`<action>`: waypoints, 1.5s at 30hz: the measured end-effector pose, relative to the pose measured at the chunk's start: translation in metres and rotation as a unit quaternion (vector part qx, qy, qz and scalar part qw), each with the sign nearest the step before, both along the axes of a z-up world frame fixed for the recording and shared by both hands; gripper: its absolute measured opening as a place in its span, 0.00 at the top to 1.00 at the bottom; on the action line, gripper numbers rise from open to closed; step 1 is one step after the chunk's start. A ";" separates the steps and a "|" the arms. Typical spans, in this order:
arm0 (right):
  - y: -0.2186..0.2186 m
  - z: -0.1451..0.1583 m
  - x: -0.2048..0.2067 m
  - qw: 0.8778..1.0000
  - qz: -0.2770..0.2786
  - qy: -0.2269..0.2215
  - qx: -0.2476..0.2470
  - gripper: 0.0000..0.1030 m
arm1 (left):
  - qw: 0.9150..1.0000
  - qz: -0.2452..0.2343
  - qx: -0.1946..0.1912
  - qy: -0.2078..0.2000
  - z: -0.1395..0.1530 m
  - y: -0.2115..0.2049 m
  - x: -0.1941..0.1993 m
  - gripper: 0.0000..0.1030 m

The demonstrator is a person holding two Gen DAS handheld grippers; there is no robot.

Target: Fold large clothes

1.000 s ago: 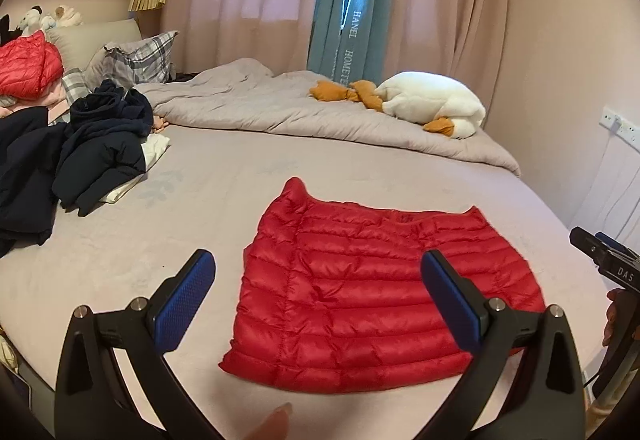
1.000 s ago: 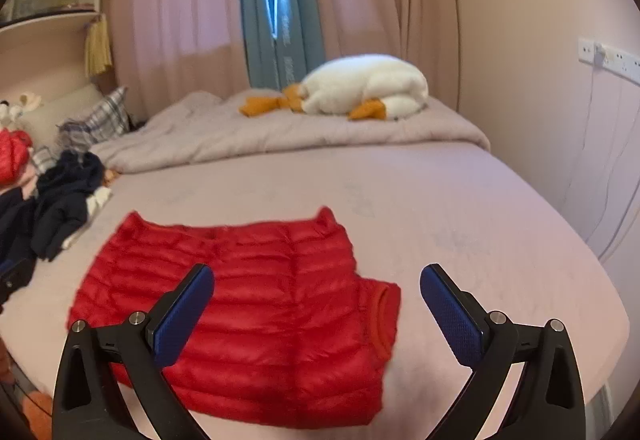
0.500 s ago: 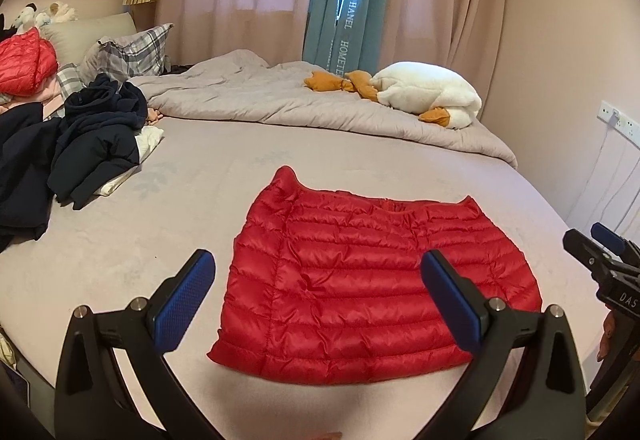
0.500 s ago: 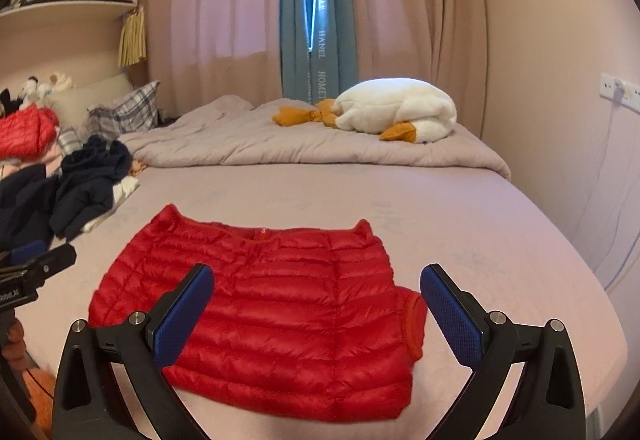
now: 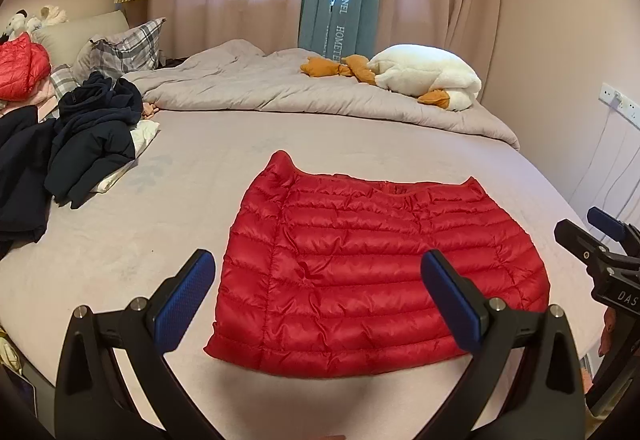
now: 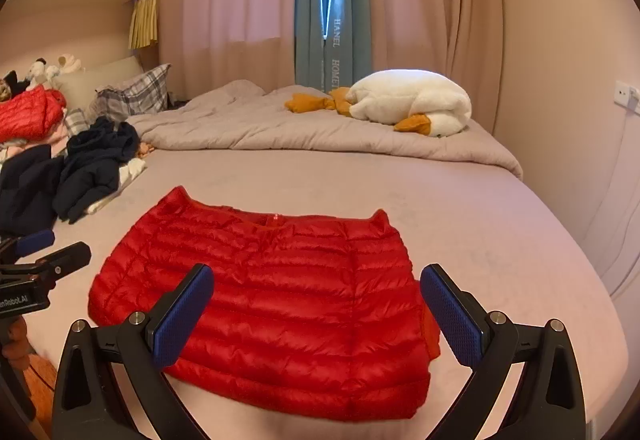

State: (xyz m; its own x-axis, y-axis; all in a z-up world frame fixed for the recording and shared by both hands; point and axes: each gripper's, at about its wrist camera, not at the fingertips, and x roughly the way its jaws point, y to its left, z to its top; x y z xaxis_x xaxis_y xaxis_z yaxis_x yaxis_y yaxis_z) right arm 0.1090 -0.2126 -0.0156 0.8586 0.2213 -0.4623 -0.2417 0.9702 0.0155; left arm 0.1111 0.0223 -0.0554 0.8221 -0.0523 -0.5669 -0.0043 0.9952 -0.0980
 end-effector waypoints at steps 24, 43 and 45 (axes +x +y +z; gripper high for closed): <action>-0.001 0.002 -0.002 1.000 -0.004 0.001 -0.002 0.01 | 1.000 0.005 -0.011 0.007 -0.002 0.004 0.002 0.00; -0.002 0.002 -0.001 1.000 -0.008 0.001 -0.002 0.01 | 1.000 -0.002 -0.008 -0.003 0.000 0.001 -0.002 0.00; -0.002 0.002 -0.001 1.000 -0.008 0.001 -0.002 0.01 | 1.000 -0.001 -0.009 -0.003 0.000 0.001 -0.003 0.00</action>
State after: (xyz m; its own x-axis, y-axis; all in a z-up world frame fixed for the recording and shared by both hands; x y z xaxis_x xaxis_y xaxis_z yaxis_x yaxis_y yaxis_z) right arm 0.1077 -0.2144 -0.0136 0.8615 0.2053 -0.4644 -0.2257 0.9741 0.0119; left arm 0.1086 0.0234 -0.0550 0.8255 -0.0640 -0.5607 -0.0017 0.9933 -0.1157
